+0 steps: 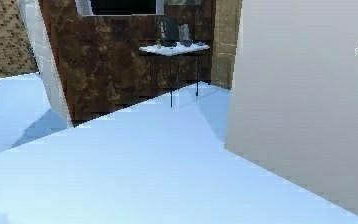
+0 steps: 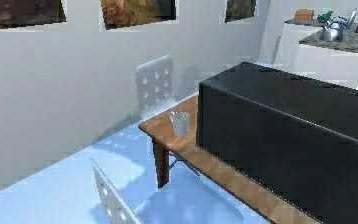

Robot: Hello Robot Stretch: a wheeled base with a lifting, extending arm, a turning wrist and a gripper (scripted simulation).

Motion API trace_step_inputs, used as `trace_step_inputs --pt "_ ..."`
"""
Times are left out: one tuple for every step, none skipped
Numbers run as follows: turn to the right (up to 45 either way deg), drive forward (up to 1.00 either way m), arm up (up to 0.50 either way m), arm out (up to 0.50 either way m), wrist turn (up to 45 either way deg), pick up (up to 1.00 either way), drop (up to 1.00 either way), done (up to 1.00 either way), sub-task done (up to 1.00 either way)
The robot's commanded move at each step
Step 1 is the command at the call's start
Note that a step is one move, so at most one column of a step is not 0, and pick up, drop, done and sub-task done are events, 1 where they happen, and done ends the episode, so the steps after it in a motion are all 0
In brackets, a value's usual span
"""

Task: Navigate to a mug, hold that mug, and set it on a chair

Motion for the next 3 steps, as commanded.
trace_step_inputs --pt "0.0 0.05 0.0 0.0 0.0 0.0 0.0 0.0 0.0" --pt "21.0 0.0 0.0 0.0 0.0 0.0 0.0 0.0 0.0" --pt "0.0 0.15 0.0 0.0 0.0 0.0 0.0 0.0 0.0"
